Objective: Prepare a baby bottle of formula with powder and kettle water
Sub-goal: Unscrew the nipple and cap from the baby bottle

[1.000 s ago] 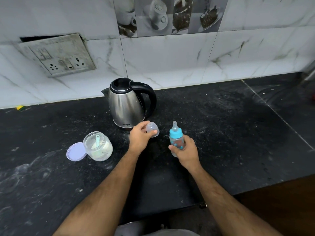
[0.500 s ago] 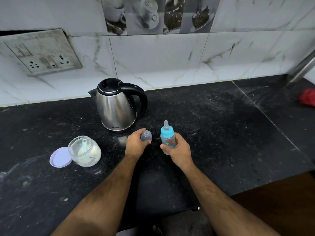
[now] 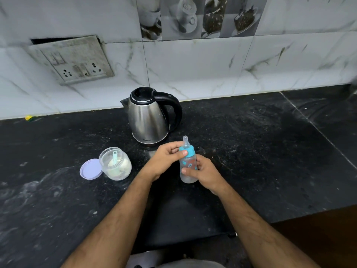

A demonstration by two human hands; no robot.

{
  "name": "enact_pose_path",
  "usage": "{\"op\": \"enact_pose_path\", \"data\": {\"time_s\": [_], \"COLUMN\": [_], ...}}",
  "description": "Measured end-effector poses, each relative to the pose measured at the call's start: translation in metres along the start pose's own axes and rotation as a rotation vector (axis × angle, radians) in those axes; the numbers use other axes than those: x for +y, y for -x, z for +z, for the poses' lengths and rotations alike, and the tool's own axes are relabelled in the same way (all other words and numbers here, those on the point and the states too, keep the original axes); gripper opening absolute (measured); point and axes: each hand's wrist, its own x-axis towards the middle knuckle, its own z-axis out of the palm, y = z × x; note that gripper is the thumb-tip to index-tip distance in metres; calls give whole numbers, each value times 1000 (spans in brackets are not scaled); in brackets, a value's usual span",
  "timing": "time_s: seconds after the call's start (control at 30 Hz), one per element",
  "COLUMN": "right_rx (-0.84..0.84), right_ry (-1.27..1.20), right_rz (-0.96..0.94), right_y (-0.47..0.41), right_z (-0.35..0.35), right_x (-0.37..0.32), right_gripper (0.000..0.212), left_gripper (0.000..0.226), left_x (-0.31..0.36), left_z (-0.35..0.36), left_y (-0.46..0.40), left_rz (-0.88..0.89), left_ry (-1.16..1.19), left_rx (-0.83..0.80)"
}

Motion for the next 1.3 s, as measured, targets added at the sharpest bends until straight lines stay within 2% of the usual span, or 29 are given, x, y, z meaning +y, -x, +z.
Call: {"op": "enact_pose_path", "data": {"time_s": [0.17, 0.27, 0.43, 0.6, 0.7, 0.8, 0.87, 0.93, 1.0, 1.1, 1.17, 1.23, 1.3], "right_rx": [-255, -266, -125, -11, 200, 433, 449, 379, 288, 82, -63, -151, -152], "right_ry": [-115, -102, -70, 35, 211, 536, 614, 602, 498, 96, -56, -75, -65], "right_rz": [66, 52, 5, 5, 10, -6, -43, -35, -9, 31, 29, 18, 12], "right_y": [9, 11, 14, 19, 19, 19, 18, 15, 12, 9, 8, 6, 5], "right_z": [2, 5, 18, 29, 43, 57, 60, 54, 43, 23, 15, 12, 12], "right_x": [-20, -28, -30, -29, -27, -27, -25, -27, -29, -34, -38, -43, -46], "right_gripper": [25, 21, 17, 22, 29, 36, 34, 32, 32, 28, 22, 17, 20], "left_gripper": [39, 42, 34, 33, 21, 13, 15, 16, 16, 26, 32, 36, 37], "left_x": [8, 11, 12, 10, 13, 8, 2, 2, 6, 16, 20, 24, 25], "left_z": [-15, -14, -7, -2, 6, 25, 40, 41, 29, 2, -8, -12, -11], "left_y": [10, 15, 22, 26, 26, 25, 27, 30, 28, 26, 23, 21, 18], "left_rz": [-54, -37, 15, 27, 51, 66, 55, 54, 43, 26, -12, -44, -35], "left_ry": [83, 84, 45, 18, 5, -49, -176, -133, 17, 56, 90, 123, 137], "left_rx": [-124, -94, -1, 56, 113, 324, 540, 606, 475, 186, 31, -45, -45]}}
